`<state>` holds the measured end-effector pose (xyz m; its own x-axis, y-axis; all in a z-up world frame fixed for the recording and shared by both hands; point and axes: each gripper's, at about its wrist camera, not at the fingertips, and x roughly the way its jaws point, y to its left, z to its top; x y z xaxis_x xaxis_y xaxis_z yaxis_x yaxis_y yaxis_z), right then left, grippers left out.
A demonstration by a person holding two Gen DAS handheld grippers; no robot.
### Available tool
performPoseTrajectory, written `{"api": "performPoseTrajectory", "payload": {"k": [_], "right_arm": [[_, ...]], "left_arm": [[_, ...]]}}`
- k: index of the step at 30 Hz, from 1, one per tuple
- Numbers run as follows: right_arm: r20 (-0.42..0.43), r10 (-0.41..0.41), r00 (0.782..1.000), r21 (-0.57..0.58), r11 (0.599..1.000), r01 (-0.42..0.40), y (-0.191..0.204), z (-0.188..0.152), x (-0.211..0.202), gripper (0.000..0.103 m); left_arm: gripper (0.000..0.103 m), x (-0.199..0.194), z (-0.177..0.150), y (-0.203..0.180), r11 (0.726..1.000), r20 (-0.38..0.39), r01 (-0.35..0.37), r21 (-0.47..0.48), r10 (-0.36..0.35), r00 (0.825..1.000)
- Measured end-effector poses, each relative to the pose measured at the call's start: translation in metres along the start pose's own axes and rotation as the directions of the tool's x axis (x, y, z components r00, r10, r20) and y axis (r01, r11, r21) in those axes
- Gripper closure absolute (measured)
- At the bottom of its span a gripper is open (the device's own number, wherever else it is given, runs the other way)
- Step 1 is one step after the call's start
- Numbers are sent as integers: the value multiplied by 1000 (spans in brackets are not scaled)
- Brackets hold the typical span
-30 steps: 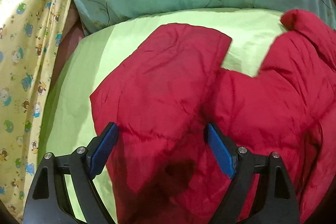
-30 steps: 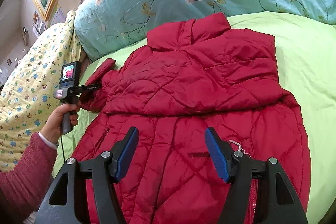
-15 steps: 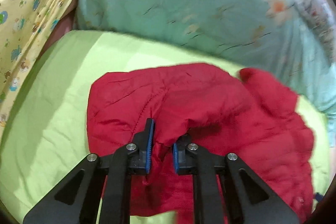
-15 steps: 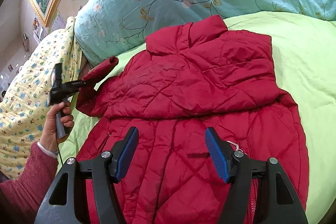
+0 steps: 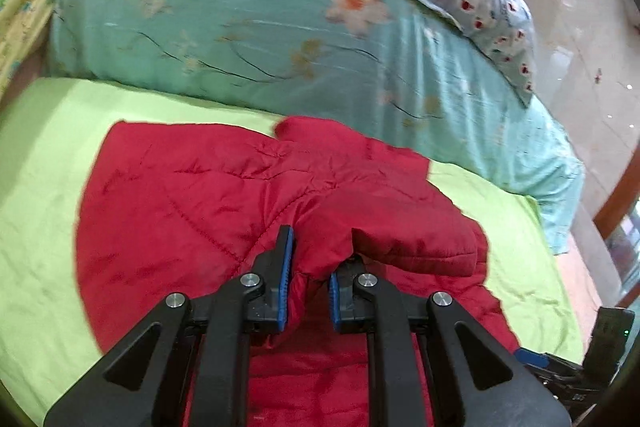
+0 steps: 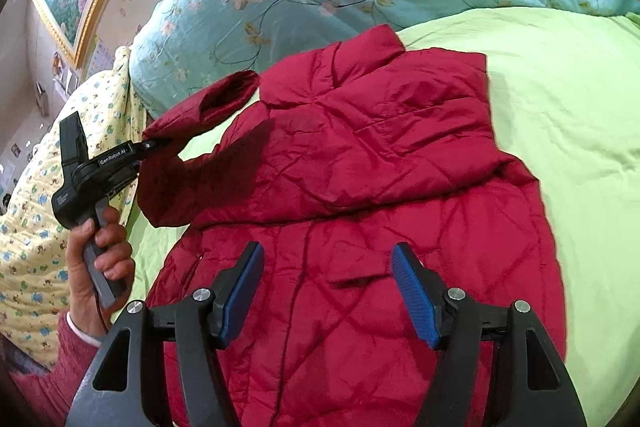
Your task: Fold large clothes
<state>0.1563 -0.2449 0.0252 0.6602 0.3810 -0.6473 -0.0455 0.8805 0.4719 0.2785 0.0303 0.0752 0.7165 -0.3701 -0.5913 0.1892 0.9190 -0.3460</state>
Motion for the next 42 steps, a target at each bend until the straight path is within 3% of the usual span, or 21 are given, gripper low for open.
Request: {"api": "performPoseTrajectory", "payload": {"k": [6,15,20,27,28,29,30,31,34,37,39,40,41,42], "right_arm": [[-1,33,999,67,997,-32,-19,5,0,34],[26,131,991,197,971,-134,-48,28,13,34],[44,234,971,307,922,-236,-70,47,36,31],[29,386,922,442,822,-358,-85,70,95,32],[30,400,916,453,812,-369,-84,72,102,42],[20,400,916,455,812,-365,-83,75,106,67],[12,387,922,450,821,-351,-81,76,108,83],[12,362,932,437,837,-331,-78,78,107,91],[19,311,950,378,877,-295,-68,85,98,95],[18,259,966,323,913,-251,-62,92,89,96],[22,222,975,291,931,-219,-59,96,84,96],[31,208,978,282,936,-209,-59,98,80,96],[39,200,979,276,940,-202,-60,99,77,97],[45,191,981,269,943,-196,-61,100,74,97]], "left_arm": [[90,22,-13,-31,995,-28,91,-28,-92,995],[90,64,-56,-77,990,-126,138,9,-136,983],[90,68,-64,-81,988,-124,157,-3,-156,980],[90,69,-66,-80,988,-122,153,5,-152,981],[89,69,-68,-80,989,-121,146,11,-144,982],[89,69,-68,-81,991,-124,131,21,-128,984],[88,70,-68,-82,994,-132,104,38,-98,986],[85,71,-69,-84,995,-139,92,47,-84,987],[82,72,-72,-83,993,-177,84,81,-69,982],[70,62,-78,-86,986,-198,82,147,-52,979],[49,52,-82,-88,979,-198,62,194,-22,980],[27,49,-83,-88,977,-192,57,203,-18,981],[18,42,-84,-86,977,-177,58,206,-21,984],[18,34,-84,-82,978,-156,61,202,-29,987]]}}
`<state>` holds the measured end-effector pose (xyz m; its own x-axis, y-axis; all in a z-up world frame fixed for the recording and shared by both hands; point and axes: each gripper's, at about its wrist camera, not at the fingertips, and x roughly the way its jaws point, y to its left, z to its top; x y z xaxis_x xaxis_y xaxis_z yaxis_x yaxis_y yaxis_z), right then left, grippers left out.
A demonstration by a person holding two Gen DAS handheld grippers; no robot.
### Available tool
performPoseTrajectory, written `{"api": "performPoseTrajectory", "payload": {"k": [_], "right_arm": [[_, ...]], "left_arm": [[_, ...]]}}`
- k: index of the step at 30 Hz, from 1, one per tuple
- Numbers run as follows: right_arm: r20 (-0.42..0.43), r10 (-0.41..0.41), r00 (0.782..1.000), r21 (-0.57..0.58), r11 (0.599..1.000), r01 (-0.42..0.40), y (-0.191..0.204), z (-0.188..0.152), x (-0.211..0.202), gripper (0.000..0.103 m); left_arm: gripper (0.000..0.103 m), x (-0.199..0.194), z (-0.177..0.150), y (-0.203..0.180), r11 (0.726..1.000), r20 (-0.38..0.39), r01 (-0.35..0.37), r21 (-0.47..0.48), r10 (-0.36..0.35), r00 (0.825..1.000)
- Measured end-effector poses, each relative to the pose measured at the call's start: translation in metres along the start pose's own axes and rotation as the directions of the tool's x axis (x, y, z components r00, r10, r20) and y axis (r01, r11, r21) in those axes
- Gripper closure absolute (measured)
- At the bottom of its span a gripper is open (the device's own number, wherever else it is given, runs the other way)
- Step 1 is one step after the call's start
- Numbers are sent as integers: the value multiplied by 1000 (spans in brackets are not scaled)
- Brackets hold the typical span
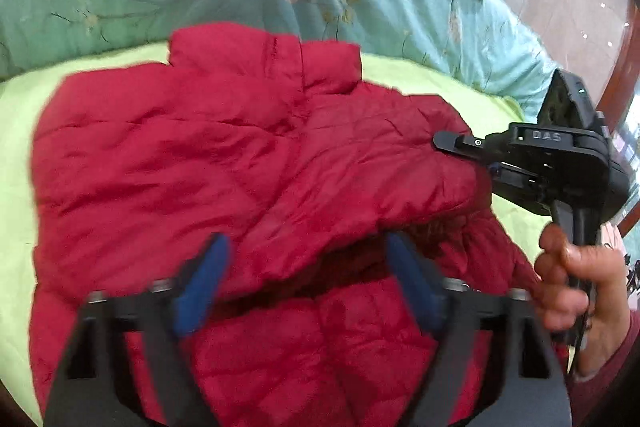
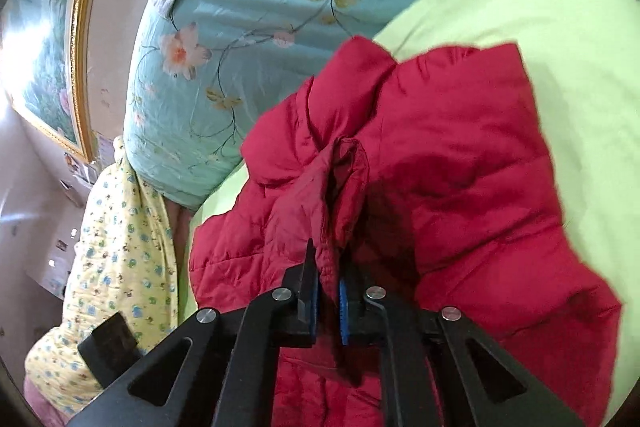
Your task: Fold large clothes
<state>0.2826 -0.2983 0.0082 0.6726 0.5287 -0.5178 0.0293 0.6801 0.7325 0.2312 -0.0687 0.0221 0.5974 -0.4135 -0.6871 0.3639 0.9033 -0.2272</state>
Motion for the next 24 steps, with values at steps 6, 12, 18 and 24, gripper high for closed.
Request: {"api": "performPoseTrajectory", "payload": {"k": [6,12,18,24], "right_arm": [[69,-120,990,-101,987,126,1,0,-20,97],[28,-182,983,-123,975,185,-14,-10,-4,97],[13,-189,982,-112,976,189,-25,-12,-2,95],[162,-292,943,-149,937,316,2,-13,-38,83]], "left_arm": [[18,-22,11,37,996,43,-79,-36,81,996],[18,-13,40,76,992,69,-95,-83,100,993],[18,30,42,100,992,-11,-100,-75,100,995],[18,54,24,104,987,-61,-150,-63,147,987]]}}
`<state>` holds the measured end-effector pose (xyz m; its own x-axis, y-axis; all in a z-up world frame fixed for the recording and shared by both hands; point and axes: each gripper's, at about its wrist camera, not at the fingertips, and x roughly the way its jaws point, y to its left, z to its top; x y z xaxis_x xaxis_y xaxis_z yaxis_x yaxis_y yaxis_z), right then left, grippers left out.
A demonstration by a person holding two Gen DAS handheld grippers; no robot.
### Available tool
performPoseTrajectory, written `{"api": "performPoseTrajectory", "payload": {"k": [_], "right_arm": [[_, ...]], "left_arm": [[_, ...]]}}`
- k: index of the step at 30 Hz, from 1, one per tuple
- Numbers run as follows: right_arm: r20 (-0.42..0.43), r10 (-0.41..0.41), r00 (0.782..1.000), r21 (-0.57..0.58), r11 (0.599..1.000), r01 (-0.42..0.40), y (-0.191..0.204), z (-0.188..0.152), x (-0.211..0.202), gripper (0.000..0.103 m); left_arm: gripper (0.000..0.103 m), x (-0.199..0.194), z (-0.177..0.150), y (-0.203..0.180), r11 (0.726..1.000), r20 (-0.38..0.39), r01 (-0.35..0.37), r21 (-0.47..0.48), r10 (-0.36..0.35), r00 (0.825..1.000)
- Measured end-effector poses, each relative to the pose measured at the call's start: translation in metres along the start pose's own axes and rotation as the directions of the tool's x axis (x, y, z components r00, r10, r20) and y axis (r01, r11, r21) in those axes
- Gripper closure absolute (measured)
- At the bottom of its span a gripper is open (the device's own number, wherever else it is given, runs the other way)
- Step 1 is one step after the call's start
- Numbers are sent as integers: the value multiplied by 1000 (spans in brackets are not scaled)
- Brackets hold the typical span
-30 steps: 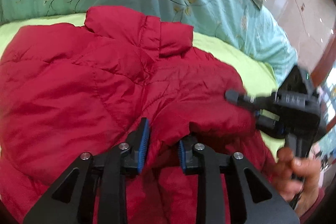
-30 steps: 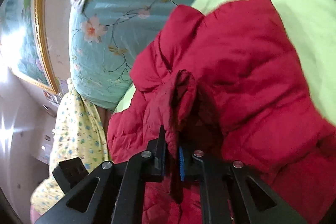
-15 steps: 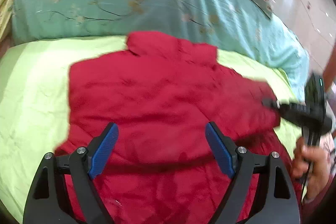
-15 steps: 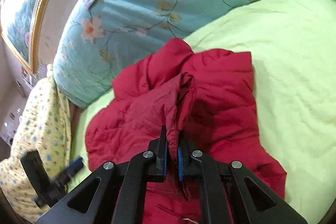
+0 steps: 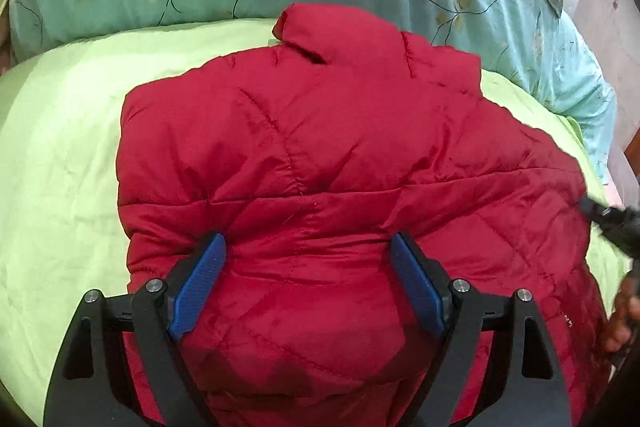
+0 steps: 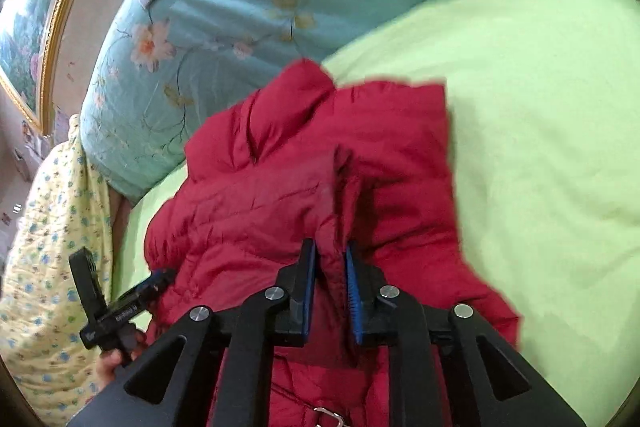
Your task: Fold large clothes
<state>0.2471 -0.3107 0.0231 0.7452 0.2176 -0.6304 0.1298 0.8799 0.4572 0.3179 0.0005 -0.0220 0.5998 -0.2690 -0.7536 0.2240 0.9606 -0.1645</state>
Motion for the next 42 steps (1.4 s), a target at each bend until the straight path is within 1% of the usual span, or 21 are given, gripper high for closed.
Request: {"api": "performPoseTrajectory", "payload": {"k": [1,2,4,6,8,10,11,12,13,15,17,20,25,27,29,30,31,32,34,36,42], "right_arm": [[40,-20,999,-18,1000,21,4,1,-8,79],[99,-16,995,-45,999,20,12,1,-20,72],[120,10,993,-87,996,1,25,1,-24,65],[33,27,999,-172,985,-21,46,-3,-5,64],[-29,-3,1000,-219,976,-3,54,-10,17,66],[-99,-122,988,-273,958,91,50,-23,52,66],[-108,-150,983,-278,954,115,45,-26,61,66],[-119,-162,980,-266,956,126,34,-29,71,67],[-130,-132,983,-228,969,99,24,-30,75,69],[-139,-101,985,-176,981,76,16,-26,74,69],[-141,-103,985,-180,981,77,15,-26,74,69],[-139,-100,985,-186,980,73,16,-26,75,69],[-132,-76,988,-160,986,54,15,-26,74,69],[-110,-85,990,-163,984,66,19,-28,64,69],[-54,-88,995,-200,977,75,25,-33,47,66],[-24,-97,995,-218,972,89,27,-36,41,66],[-23,-124,992,-223,968,116,26,-38,42,67],[-57,-144,988,-203,971,129,19,-39,50,67],[-109,-111,988,-151,984,94,7,-39,60,66],[-123,-99,988,-135,987,82,4,-37,62,67],[-129,-105,986,-141,986,86,3,-38,64,66]], "left_arm": [[18,0,0,-1,1000,-2,-6,1,6,1000],[18,2,1,-2,1000,-5,-11,2,11,1000],[18,3,1,-4,1000,-8,-21,8,21,1000],[18,5,1,-6,999,-10,-31,16,31,999],[18,7,1,-6,999,-8,-37,19,37,999],[18,8,1,-4,999,-4,-32,21,32,999],[18,6,0,-3,999,-5,-30,25,30,1000],[18,5,0,-3,999,-7,-31,31,31,999],[18,2,-1,-3,999,-7,-35,42,36,999],[18,-5,-6,-1,997,2,-53,52,53,999],[18,-8,-12,7,998,2,-52,28,52,999],[18,-3,-19,23,999,-11,-4,-44,4,1000],[18,2,-24,15,999,9,-38,-18,38,999],[18,3,-25,15,999,11,-39,-20,39,999],[18,5,-24,16,999,9,-37,-24,37,999],[18,5,-24,17,999,9,-38,-25,38,999],[18,5,-25,16,999,9,-40,-25,40,999],[18,6,-25,16,999,9,-43,-22,44,999],[18,5,-24,14,998,7,-54,-18,54,999],[18,2,-24,13,998,5,-63,-19,63,998],[18,-24,-31,14,996,-16,-85,-32,84,996]]}}
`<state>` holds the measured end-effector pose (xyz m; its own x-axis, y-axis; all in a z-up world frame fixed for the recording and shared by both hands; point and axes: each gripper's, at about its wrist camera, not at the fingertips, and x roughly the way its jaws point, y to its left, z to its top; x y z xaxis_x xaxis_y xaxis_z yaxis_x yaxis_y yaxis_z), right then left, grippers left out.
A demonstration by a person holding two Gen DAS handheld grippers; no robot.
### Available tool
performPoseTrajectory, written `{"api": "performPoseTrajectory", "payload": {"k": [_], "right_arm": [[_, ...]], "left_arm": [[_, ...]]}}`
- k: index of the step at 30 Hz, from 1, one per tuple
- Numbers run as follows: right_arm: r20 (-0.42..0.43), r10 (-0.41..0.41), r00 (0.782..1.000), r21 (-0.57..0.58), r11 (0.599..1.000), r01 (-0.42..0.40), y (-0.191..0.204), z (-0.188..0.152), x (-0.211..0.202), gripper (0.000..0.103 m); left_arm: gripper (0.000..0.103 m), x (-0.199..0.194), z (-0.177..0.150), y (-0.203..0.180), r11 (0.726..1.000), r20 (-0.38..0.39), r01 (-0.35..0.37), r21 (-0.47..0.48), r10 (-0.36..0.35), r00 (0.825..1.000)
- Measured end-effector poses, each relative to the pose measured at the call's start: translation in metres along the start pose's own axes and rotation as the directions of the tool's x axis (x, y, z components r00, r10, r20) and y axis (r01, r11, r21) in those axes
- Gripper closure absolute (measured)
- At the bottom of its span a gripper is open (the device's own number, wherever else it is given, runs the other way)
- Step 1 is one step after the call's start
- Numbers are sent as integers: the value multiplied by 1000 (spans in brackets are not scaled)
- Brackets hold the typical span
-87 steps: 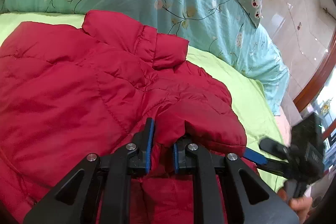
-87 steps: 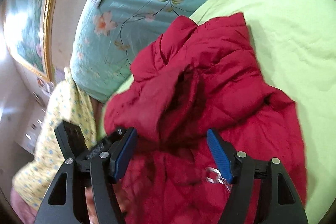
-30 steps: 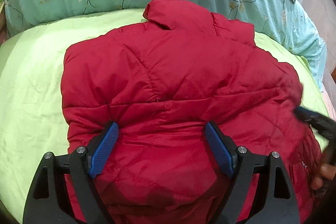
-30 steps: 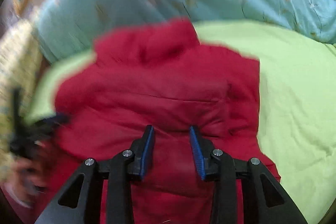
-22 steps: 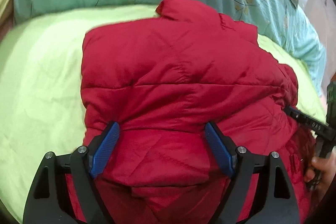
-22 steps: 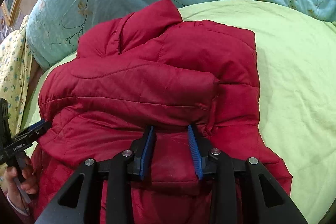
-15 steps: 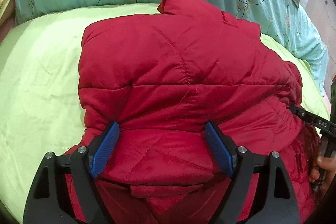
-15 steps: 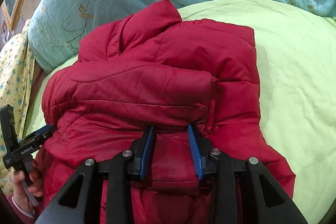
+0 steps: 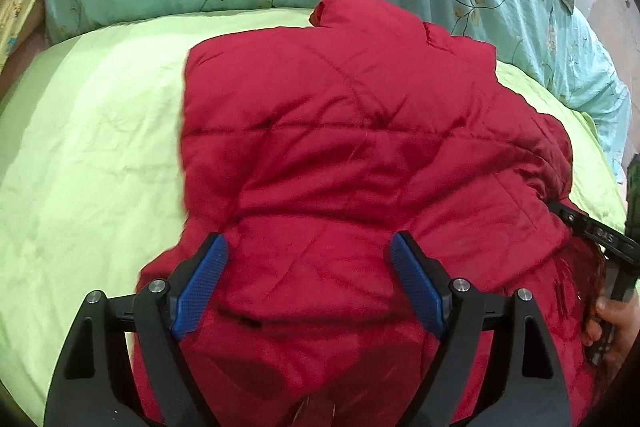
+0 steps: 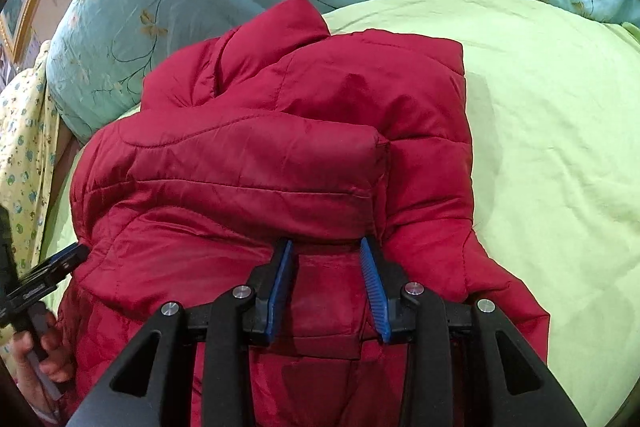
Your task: Fold large clothes
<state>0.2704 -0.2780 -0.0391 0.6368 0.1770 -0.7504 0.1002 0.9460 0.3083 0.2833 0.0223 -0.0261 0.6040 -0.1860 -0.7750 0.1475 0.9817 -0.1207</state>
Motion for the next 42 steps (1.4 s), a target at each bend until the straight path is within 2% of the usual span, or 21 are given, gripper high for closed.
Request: {"api": "performPoseTrajectory", "payload": {"k": [4,7,10,14,19,26,29,34,38,42], "right_arm": [[3,14,1000,13,1000,-15,3,3,0,66],[7,45,999,51,998,-45,0,2,-19,66],[9,77,997,65,995,-77,2,-9,-45,59],[-25,113,993,57,992,-112,7,-31,-72,53],[-50,149,988,28,989,-147,12,-57,-105,43],[-55,107,993,16,994,-106,5,-85,-148,40],[-45,77,996,15,997,-77,0,-96,-161,32],[-31,16,999,38,999,-15,-18,-117,-182,30],[-57,-36,998,80,996,41,-33,-133,-189,26],[-95,-47,994,102,993,56,-39,-147,-189,26]], "left_arm": [[18,-17,-7,13,1000,-14,-9,-28,9,1000],[18,-34,-14,21,999,-7,-26,-40,26,1000],[18,-51,-26,27,999,8,-28,-44,28,1000],[18,-68,-49,37,997,-10,4,-77,-4,1000],[18,-85,-77,46,995,-35,10,-98,-13,999],[18,-112,-108,59,990,-41,26,-140,-32,999],[18,-121,-121,61,989,-49,31,-145,-38,998],[18,-131,-136,59,990,-61,48,-131,-56,997],[18,-135,-147,56,992,-77,53,-113,-62,995],[18,-139,-157,55,992,-87,60,-108,-69,994]]}}
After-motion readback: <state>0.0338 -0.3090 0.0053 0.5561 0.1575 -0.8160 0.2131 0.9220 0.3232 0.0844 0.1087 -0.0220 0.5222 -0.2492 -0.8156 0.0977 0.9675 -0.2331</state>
